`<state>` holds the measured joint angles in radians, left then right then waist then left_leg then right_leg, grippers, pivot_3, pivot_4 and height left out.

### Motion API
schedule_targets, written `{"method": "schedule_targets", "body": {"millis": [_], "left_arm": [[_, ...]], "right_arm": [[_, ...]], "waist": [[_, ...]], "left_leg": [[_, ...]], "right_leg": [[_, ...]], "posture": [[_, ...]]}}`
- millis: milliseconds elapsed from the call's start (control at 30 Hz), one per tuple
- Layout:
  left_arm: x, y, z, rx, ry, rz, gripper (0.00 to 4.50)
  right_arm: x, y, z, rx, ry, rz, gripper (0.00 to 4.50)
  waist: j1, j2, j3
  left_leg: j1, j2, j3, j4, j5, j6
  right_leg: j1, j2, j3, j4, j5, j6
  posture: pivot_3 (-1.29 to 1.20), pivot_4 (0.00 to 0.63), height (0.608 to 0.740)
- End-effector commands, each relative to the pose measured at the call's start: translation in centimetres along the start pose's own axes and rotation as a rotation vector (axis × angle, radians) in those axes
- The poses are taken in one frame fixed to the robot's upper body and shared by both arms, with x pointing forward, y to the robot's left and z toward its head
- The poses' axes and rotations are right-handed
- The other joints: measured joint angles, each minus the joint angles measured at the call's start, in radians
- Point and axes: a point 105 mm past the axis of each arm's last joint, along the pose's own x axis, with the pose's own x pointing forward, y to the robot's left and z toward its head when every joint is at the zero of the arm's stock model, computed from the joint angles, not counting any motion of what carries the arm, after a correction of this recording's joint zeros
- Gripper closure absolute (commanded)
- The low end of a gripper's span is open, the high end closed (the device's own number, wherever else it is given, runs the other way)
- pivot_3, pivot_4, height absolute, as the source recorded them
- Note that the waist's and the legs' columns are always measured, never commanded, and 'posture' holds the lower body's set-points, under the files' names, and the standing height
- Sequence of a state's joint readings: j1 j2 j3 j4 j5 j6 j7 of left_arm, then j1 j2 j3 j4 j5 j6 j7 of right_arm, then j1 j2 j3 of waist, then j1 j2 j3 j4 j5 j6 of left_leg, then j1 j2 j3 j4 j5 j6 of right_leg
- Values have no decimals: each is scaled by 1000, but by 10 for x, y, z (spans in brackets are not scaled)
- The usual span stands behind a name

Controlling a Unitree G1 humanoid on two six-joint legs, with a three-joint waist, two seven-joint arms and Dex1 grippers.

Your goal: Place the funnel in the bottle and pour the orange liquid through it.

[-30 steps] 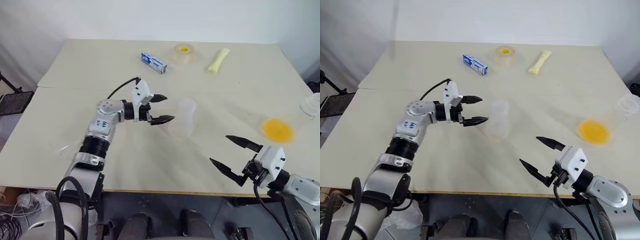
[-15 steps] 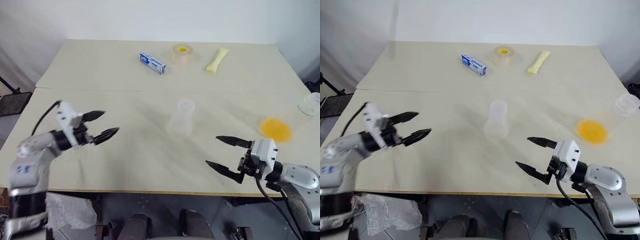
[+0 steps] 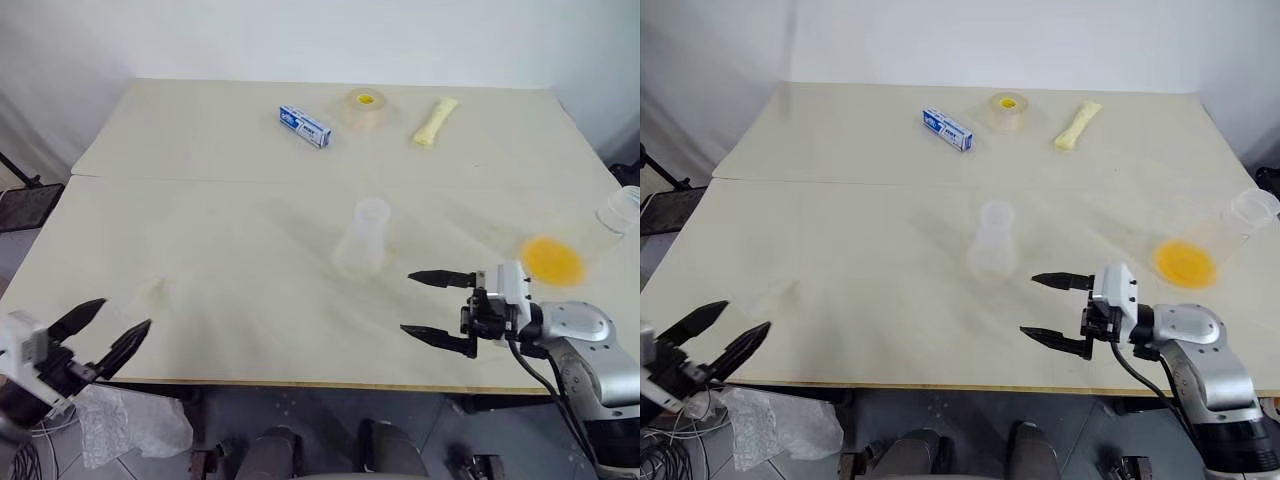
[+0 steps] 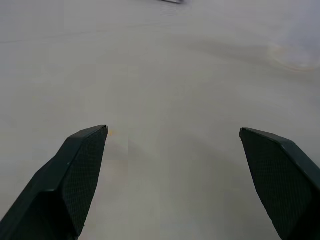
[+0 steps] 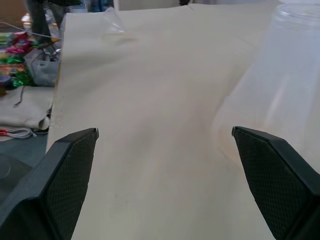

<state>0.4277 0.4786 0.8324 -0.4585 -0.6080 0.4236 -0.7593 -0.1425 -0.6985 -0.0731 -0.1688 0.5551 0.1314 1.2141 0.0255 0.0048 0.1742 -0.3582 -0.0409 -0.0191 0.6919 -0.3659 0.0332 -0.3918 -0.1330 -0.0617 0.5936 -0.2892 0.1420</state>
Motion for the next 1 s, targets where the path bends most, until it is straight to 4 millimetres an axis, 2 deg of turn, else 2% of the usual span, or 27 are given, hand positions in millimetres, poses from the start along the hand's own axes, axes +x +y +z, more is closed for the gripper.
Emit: {"method": "schedule_targets", "body": {"millis": [33, 200, 500, 700, 800, 1000], "left_arm": [[-16, 5, 1, 14, 2, 79, 11], [-10, 14, -8, -22, 20, 129, 11], [36, 23, -23, -11, 57, 34, 11], [52, 21, -35, 17, 120, -36, 11], [55, 22, -35, 12, 115, -39, 568], [56, 26, -27, 0, 116, -56, 2538]], "right_arm": [[3, -4, 2, -23, -11, 14, 0], [7, -6, 1, -27, -14, 24, 0], [8, -4, 3, -41, -18, 4, 0], [2, -3, 3, -49, -2, -23, 0], [0, -3, 2, -53, 4, -34, 0], [-4, -1, 2, -58, 9, -55, 0]], "waist": [[-2, 0, 0], [-2, 0, 0], [-5, 0, 0], [-11, 0, 0], [-14, 0, 0], [-16, 0, 0]], "left_leg": [[0, 0, 0, 0, 0, 0], [0, 0, 0, 0, -1, 0], [0, 0, 1, 0, -1, 0], [0, 0, 1, -2, -1, 0], [0, 0, 1, -2, -1, 0], [0, 0, 1, -2, -1, 0]], "right_leg": [[0, 0, 0, 0, 0, 0], [0, 0, 0, -1, 0, 0], [-1, 1, 0, 1, 0, 0], [-2, 1, 0, 5, 0, 0], [-2, 1, 0, 5, 0, 0], [-2, 1, 0, 5, 0, 0]], "posture": [[0, 150, 740], [0, 150, 740], [0, 150, 740], [0, 150, 740], [0, 150, 740], [0, 150, 740]]}}
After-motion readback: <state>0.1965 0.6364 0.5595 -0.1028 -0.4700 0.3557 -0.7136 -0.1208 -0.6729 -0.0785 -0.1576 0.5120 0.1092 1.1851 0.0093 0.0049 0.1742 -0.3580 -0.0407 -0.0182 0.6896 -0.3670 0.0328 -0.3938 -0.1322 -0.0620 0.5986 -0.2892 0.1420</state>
